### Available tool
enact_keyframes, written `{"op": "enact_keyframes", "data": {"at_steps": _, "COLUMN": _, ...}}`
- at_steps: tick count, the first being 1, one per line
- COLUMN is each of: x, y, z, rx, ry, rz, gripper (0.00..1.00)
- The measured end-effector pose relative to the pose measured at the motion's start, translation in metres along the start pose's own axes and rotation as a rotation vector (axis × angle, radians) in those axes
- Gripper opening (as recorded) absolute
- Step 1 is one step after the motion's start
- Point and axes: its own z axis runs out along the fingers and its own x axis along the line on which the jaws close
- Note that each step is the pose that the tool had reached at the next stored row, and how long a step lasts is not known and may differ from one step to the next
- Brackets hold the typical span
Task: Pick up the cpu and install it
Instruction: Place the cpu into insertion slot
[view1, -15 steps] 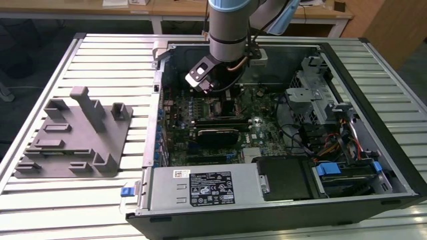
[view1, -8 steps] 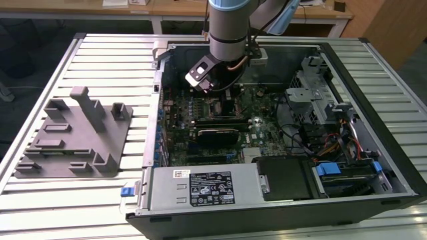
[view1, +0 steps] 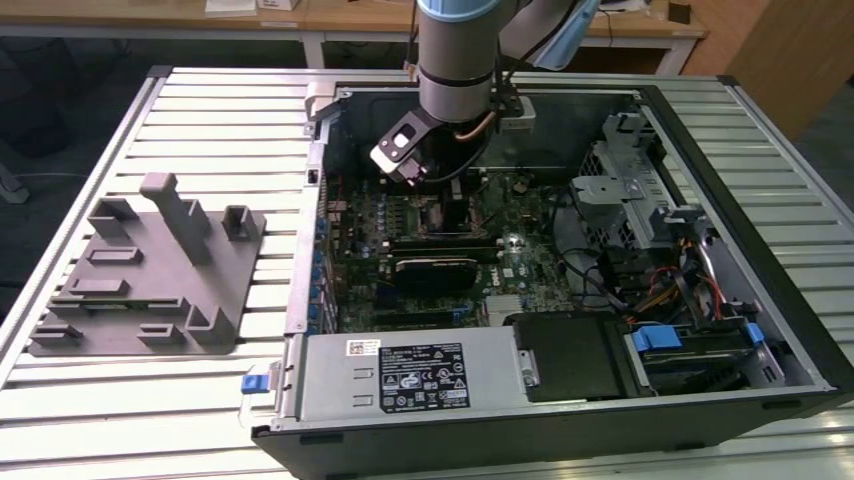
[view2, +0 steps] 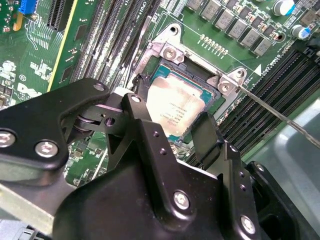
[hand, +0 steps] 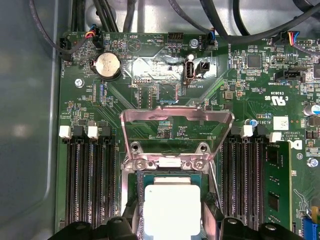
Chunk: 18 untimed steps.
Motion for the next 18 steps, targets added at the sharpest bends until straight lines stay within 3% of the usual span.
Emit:
{"op": "enact_keyframes", "data": {"at_steps": 3, "x": -0.0001, "y": -0.0001, "z": -0.0001, "rx": 0.0002, "ry": -0.0002, "rz": 0.000, "gripper": 0.60}}
{"op": "enact_keyframes", "data": {"at_steps": 4, "x": -0.0001, "y": -0.0001, "z": -0.0001, "rx": 0.0002, "ry": -0.0002, "rz": 0.000, "gripper": 0.54}}
{"op": "enact_keyframes", "data": {"at_steps": 13, "x": -0.0001, "y": -0.0001, "z": 0.0002, "rx": 0.0002, "ry": 0.0007, "rz": 0.000, "gripper": 0.54}}
{"op": "enact_keyframes", "data": {"at_steps": 18, "x": 0.0000, "y": -0.0001, "z": 0.0005, "rx": 0.0000, "ry": 0.0060, "rz": 0.000, "gripper": 0.54}}
